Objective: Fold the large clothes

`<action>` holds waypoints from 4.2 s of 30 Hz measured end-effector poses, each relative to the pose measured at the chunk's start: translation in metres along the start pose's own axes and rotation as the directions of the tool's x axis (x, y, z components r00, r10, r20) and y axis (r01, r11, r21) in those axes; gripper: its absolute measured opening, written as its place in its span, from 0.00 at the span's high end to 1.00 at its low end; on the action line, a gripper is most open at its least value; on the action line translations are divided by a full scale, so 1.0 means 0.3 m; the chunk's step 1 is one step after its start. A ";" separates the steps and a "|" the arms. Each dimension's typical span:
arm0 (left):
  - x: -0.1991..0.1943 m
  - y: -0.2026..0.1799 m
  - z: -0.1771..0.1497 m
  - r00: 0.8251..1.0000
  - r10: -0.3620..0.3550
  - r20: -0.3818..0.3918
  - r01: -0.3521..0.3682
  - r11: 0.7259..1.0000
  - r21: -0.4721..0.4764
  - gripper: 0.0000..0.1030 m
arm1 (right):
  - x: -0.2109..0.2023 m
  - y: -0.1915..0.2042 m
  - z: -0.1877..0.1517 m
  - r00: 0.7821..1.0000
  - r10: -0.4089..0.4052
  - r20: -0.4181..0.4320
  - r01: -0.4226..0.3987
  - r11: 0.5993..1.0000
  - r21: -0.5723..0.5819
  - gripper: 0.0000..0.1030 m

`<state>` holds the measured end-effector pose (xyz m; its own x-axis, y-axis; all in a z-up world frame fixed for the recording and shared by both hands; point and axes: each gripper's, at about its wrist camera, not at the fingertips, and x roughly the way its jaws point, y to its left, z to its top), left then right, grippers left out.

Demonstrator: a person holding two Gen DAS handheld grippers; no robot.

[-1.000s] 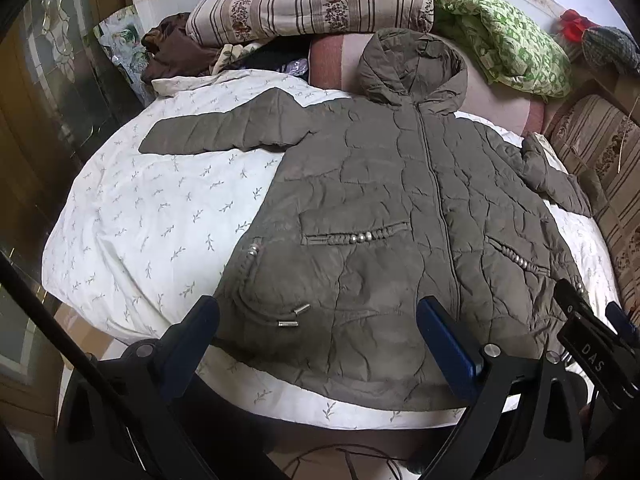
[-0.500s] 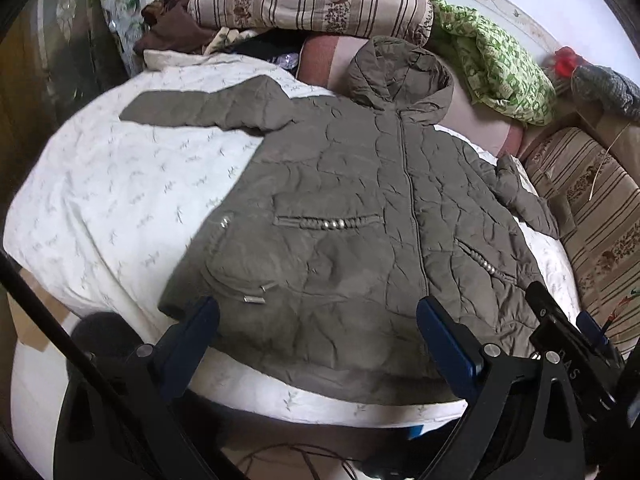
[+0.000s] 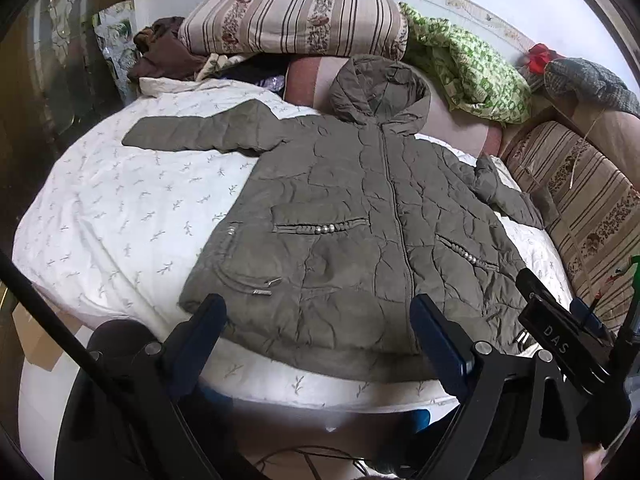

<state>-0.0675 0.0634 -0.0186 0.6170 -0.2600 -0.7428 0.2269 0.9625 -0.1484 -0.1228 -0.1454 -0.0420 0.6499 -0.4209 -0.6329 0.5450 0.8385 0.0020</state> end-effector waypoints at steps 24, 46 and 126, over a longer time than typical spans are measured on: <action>0.075 0.037 0.122 0.981 0.190 0.039 -0.193 0.975 0.110 0.10 | 0.140 0.054 0.017 0.997 -0.018 -0.076 0.011 0.995 -0.097 0.00; 0.222 -0.050 0.116 0.982 0.182 -0.055 -0.171 0.973 0.153 0.10 | 0.301 0.019 -0.009 0.980 -0.047 -0.191 0.022 0.991 -0.133 0.00; 0.876 1.269 0.815 0.955 0.274 -0.116 -0.297 0.871 -0.391 0.10 | 0.525 0.198 0.014 0.951 -0.183 -0.250 0.124 0.965 -0.233 0.00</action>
<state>0.3651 0.3426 -0.1106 0.5642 0.0241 -0.8253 -0.2802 0.9459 -0.1639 0.0140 -0.1633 -0.1382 0.3861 -0.4668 -0.7956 0.4828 0.8372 -0.2569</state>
